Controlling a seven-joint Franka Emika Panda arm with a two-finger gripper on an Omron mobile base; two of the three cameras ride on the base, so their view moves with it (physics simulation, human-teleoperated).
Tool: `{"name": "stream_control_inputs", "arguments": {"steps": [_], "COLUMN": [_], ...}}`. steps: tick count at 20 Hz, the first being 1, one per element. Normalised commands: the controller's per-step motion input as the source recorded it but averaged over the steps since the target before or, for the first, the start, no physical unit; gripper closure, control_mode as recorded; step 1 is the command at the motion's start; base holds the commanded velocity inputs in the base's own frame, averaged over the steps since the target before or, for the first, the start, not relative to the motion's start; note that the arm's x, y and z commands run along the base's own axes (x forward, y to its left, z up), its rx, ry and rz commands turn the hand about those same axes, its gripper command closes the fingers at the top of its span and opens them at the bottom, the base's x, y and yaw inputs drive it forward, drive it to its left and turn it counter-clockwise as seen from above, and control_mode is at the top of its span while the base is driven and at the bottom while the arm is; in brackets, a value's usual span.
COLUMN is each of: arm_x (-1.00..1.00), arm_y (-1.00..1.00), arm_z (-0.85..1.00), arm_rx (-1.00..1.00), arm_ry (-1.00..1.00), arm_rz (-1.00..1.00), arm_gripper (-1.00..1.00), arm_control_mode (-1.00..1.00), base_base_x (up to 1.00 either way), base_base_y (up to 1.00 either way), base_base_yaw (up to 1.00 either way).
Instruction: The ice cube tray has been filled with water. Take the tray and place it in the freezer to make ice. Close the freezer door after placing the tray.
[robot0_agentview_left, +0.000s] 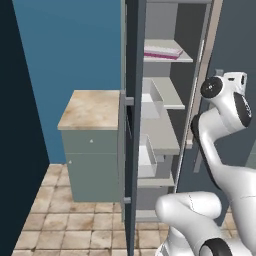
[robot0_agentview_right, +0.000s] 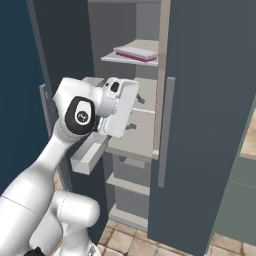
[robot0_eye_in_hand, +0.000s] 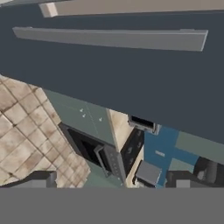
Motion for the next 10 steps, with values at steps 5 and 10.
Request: {"name": "stream_control_inputs", "arguments": {"steps": [5,10], "arm_x": [-0.37,-0.22], "arm_y": [0.57,0.93], "arm_z": [0.00,-0.08], "arm_rx": [-0.07,-0.16], "arm_ry": [0.00,0.00], "arm_rz": [0.00,0.00], "arm_gripper": [-1.00,-1.00], "arm_control_mode": [-1.00,-1.00], "base_base_x": [0.00,0.00], "base_base_y": [0.00,0.00], "base_base_yaw": [0.00,0.00]}}
